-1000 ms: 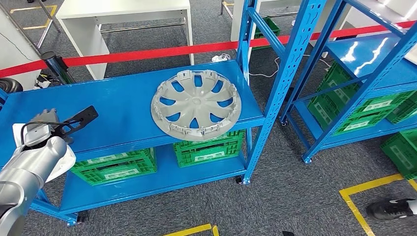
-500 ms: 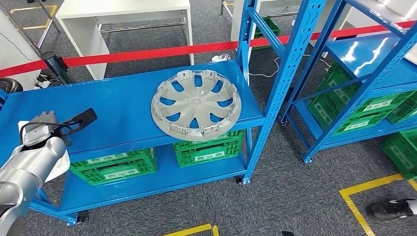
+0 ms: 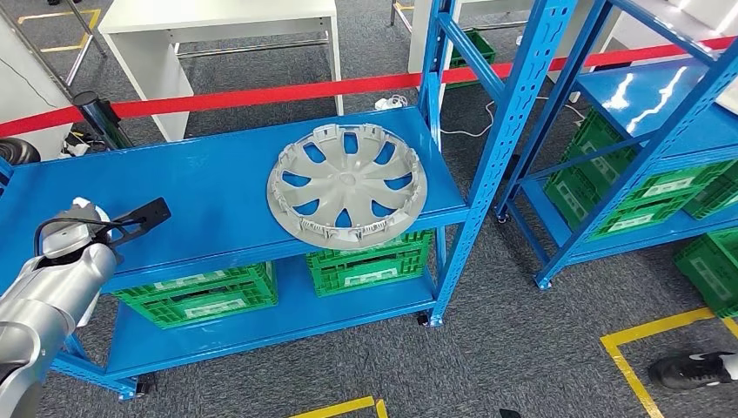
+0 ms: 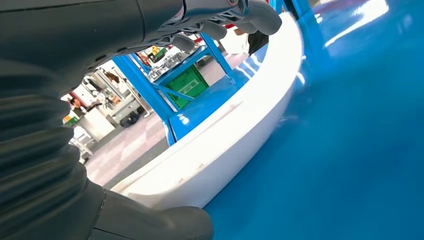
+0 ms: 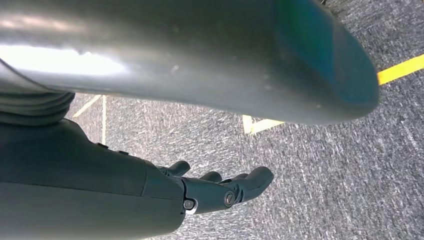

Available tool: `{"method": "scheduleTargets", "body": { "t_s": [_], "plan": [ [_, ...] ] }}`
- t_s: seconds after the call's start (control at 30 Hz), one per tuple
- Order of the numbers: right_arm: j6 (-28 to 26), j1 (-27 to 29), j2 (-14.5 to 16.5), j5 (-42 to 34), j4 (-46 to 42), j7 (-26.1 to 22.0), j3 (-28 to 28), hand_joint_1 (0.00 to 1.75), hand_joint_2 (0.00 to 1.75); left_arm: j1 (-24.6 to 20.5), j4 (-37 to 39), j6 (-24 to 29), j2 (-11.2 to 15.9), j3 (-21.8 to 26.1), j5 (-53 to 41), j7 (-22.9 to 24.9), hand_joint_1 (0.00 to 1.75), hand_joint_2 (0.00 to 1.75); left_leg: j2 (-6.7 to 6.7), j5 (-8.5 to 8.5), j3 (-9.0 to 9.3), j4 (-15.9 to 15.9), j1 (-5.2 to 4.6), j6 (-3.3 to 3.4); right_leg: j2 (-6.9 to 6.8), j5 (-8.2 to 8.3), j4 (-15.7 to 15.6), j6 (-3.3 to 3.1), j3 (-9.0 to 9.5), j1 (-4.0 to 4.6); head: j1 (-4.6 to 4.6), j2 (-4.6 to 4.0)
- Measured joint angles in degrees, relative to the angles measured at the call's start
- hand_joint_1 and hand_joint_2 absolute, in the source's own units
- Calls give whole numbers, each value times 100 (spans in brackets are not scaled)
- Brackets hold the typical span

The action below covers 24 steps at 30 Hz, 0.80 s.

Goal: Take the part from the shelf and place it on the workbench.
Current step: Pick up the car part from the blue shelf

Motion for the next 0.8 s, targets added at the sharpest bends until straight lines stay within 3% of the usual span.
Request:
{"method": "scheduleTargets", "body": {
  "t_s": [0.8],
  "plan": [
    [-59, -4, 0, -10, 0, 6, -118, 0, 0, -1, 1, -161, -61, 0, -204, 16, 0, 175, 0, 0, 1, 0, 0, 0, 0, 0, 0, 0, -1, 0, -1, 0]
  ]
}}
